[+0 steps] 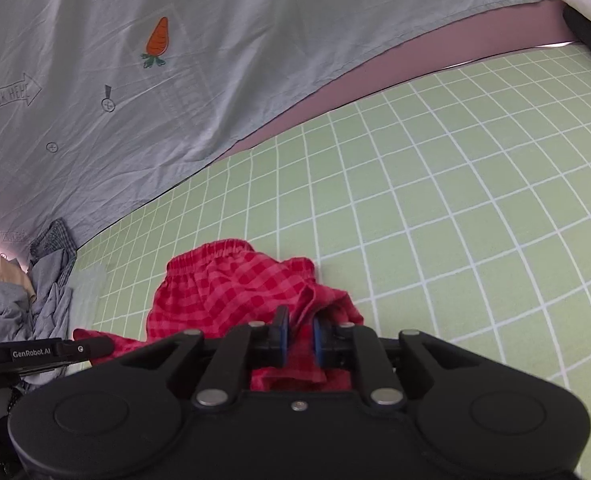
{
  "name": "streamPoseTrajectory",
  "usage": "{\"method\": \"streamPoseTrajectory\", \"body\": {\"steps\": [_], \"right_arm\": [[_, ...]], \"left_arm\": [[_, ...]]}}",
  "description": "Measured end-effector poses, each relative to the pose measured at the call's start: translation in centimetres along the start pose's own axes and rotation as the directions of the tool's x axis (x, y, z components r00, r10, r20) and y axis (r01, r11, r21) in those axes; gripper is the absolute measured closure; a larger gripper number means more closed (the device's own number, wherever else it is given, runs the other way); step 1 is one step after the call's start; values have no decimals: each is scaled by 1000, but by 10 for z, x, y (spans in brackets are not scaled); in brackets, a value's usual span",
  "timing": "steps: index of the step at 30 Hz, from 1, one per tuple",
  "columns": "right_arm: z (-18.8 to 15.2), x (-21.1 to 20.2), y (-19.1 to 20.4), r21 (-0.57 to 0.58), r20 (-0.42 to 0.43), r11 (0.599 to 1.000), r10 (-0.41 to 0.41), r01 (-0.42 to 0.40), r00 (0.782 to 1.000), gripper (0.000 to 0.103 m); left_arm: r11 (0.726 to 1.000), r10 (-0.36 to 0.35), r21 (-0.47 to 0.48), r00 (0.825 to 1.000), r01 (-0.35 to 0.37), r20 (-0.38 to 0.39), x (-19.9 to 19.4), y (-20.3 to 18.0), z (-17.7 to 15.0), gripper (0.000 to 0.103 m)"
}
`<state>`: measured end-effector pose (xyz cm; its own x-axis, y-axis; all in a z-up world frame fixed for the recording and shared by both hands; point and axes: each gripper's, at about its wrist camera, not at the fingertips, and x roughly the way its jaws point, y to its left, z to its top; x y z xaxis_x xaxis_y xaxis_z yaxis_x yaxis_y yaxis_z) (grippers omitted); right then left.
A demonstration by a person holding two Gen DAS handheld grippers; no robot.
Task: Fold clothes
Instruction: 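Lift the hem with both grippers and fold it toward the waistband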
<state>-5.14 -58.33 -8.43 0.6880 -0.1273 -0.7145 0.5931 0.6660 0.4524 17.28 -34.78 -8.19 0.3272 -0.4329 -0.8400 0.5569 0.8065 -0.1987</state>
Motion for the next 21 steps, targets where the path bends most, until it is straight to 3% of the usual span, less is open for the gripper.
{"method": "streamPoseTrajectory", "body": {"steps": [4, 5, 9, 12, 14, 17, 21], "right_arm": [[15, 9, -8, 51, 43, 999, -9, 7, 999, 75], [17, 8, -9, 57, 64, 998, -19, 15, 998, 70], [16, -5, -13, 58, 111, 997, -50, 44, 993, 64], [12, -12, -13, 50, 114, 997, -56, 51, 992, 55], [6, -11, -13, 44, 92, 998, -55, 51, 994, 43], [-4, -3, -10, 37, 38, 998, -53, 51, 998, 33], [-13, 12, 0, -13, -13, 999, -42, 42, 999, 26]], "left_arm": [[997, 18, -76, 996, -11, 86, -8, 15, 2, 33], [995, 24, -95, 993, -14, 113, -13, 20, 1, 32], [990, 24, -141, 990, -5, 138, -23, 36, -6, 23], [989, 7, -148, 995, 7, 96, -18, 42, -20, 22], [990, -17, -137, 999, 24, 51, -11, 41, -33, 21], [995, -37, -92, 999, 37, -7, 0, 31, -49, 19], [999, -35, -17, 998, 34, -47, 14, 10, -58, 19]]}}
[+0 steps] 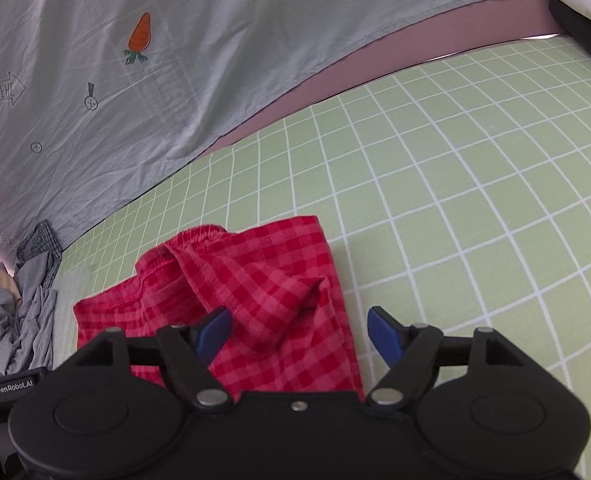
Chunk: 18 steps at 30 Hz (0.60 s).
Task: Fold clothes
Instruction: 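Lift the hem with both grippers and fold it toward the waistband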
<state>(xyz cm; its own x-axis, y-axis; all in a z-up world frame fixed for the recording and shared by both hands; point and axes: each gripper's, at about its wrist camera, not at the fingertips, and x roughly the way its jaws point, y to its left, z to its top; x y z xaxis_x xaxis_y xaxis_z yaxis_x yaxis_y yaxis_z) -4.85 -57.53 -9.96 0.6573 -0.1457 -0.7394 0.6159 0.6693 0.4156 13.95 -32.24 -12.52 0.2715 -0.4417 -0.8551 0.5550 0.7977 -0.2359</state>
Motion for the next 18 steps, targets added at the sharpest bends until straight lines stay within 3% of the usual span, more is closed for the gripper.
{"method": "streamPoseTrajectory", "body": {"steps": [8, 14, 16, 18], "right_arm": [[3, 21, 25, -156, -13, 988, -20, 17, 1000, 20], [11, 42, 30, -159, -31, 987, -13, 8, 999, 20], [10, 44, 35, -153, -36, 988, 14, -20, 999, 22], [6, 44, 41, -145, -46, 988, 46, -53, 998, 39]], "left_arm": [[998, 5, 55, 1000, -5, 5, 21, -19, 11, 19], [997, -35, 69, 999, 34, 6, 25, -29, 22, 23], [996, -56, 74, 998, 55, 2, 24, -33, 21, 38], [992, -83, 91, 996, 84, -13, 21, -39, 18, 51]]}}
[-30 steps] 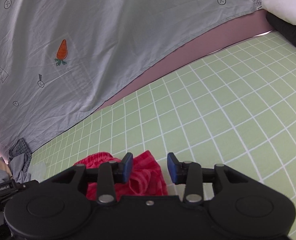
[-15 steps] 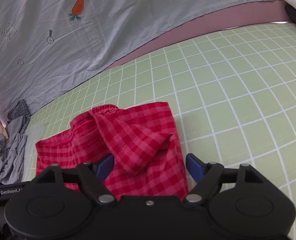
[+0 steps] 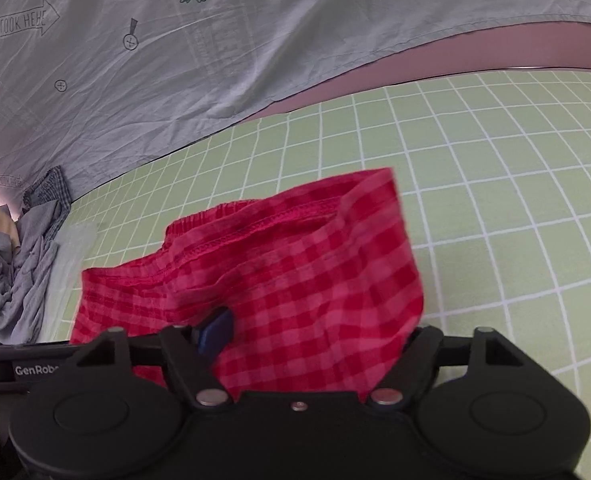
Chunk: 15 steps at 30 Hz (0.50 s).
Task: Fold clothes
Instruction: 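Lift the hem with both grippers and fold it toward the waistband, then grasp the folded shorts bundle with both grippers and lift it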
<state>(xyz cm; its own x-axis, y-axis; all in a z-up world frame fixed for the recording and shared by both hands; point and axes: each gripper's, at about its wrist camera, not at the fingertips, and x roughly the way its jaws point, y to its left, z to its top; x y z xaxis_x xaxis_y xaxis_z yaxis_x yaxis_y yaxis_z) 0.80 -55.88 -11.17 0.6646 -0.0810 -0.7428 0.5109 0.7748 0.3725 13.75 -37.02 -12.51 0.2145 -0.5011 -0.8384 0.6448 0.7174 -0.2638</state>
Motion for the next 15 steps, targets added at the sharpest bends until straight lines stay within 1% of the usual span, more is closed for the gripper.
{"method": "streamPoseTrajectory", "body": {"steps": [1, 2, 3, 4, 5, 6, 9, 11, 15], "right_arm": [[-2, 0, 3, 7, -6, 1000, 13, -13, 1000, 59], [-5, -1, 4, 26, -8, 999, 19, -19, 1000, 73], [-7, -2, 6, 43, -12, 998, 36, -36, 999, 76], [-10, -4, 8, 56, -18, 997, 57, -56, 998, 83], [-13, -8, 12, 55, -20, 997, 62, -61, 998, 85], [-15, -13, 16, 52, -21, 997, 64, -63, 998, 85], [-25, -33, 29, -2, -15, 999, 51, -52, 999, 86], [-33, -50, 35, -11, 0, 999, 47, -47, 999, 87], [-53, -89, 38, 10, 50, 999, 39, -39, 998, 87]], "left_arm": [[1000, -13, 4, 1000, 13, -7, -2, -3, -3, 64], [1000, -27, 9, 1000, 27, -14, -4, -6, -5, 71], [999, -40, 13, 999, 41, -21, -6, -9, -8, 79], [998, -54, 17, 998, 54, -28, -8, -12, -11, 80], [998, -66, 19, 997, 67, -32, -12, -15, -13, 81], [997, -78, 19, 996, 79, -31, -17, -18, -17, 84], [994, -109, 22, 994, 110, -23, -36, -28, -29, 85], [992, -124, 36, 992, 125, -15, -52, -35, -39, 85], [985, -151, 79, 988, 151, -10, -77, -56, -57, 85]]}}
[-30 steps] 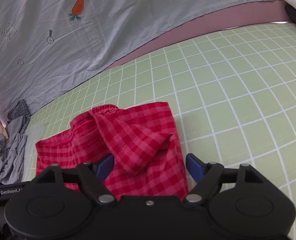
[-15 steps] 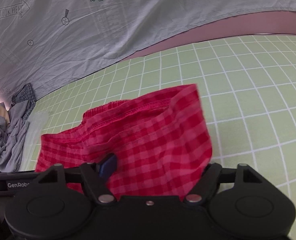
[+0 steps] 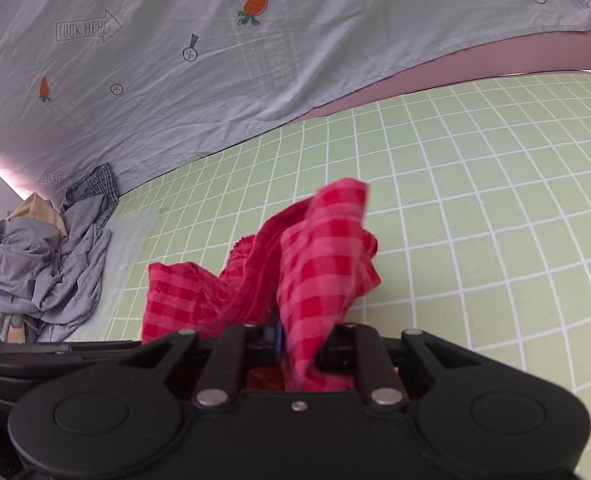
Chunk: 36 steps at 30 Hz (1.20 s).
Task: Fold clothes
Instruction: 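Grasp the folded shorts bundle with both grippers and lift it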
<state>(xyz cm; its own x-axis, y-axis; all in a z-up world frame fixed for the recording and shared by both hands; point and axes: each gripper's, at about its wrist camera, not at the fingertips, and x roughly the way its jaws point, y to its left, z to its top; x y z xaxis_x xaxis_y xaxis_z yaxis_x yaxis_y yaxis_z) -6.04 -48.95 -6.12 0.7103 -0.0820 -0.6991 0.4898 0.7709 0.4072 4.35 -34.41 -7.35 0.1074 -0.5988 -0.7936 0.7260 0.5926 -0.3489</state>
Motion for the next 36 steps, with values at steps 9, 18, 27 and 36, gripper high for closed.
{"method": "streamPoseTrajectory", "body": {"steps": [9, 18, 27, 36], "right_arm": [[-44, -77, -36, 71, 74, 997, -46, 41, 996, 94], [-53, -93, -96, 93, 55, 983, -161, 156, 985, 58], [-59, -57, -125, 68, -67, 978, -192, 196, 979, 30], [-46, -23, -112, -15, -84, 988, -153, 152, 985, 40]], "left_arm": [[992, -50, 118, 999, 50, 0, -7, -74, -25, 88], [986, 140, 82, 990, -142, 28, 10, -86, -34, 59], [981, 193, 21, 978, -192, -75, 41, -50, -30, 34], [988, 134, 89, 984, -124, -115, 64, -61, -25, 58]]}}
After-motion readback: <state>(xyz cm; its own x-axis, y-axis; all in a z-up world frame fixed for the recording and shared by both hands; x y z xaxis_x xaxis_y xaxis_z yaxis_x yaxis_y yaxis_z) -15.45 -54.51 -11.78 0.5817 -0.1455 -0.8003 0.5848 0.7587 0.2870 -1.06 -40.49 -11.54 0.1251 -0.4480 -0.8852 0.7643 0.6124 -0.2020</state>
